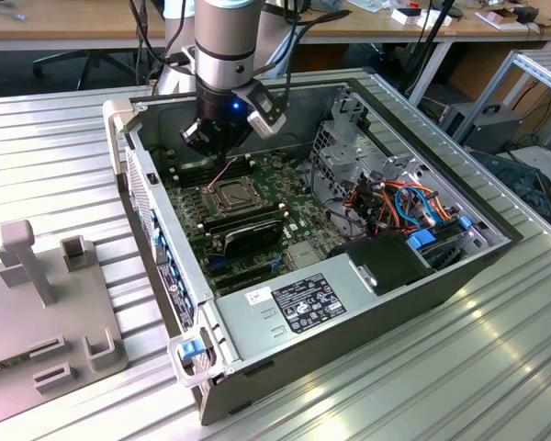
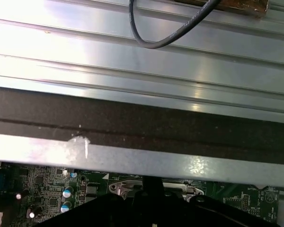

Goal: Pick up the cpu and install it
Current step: 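Install the first cpu locking lever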

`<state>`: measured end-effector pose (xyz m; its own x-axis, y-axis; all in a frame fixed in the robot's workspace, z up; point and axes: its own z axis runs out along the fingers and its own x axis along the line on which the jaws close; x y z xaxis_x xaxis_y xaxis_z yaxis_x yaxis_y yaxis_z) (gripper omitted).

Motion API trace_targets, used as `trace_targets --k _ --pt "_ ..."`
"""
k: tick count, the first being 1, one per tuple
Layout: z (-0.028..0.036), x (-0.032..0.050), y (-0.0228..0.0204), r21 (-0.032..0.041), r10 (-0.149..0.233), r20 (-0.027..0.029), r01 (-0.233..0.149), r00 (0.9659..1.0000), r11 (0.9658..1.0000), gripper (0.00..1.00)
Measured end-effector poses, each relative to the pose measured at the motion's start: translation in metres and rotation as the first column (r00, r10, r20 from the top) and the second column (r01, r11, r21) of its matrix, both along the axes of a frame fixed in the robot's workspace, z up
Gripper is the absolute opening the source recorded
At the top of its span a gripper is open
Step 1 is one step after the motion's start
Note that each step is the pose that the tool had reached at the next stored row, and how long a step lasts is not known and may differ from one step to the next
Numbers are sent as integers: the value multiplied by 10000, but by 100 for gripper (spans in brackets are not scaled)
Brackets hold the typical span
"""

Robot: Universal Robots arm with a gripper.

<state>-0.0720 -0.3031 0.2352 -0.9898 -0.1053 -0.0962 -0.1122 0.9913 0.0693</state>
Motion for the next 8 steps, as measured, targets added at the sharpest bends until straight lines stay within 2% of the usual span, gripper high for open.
trace_targets --k 8 --pt "-16 27 -6 -10 -125 0 125 9999 9999 11"
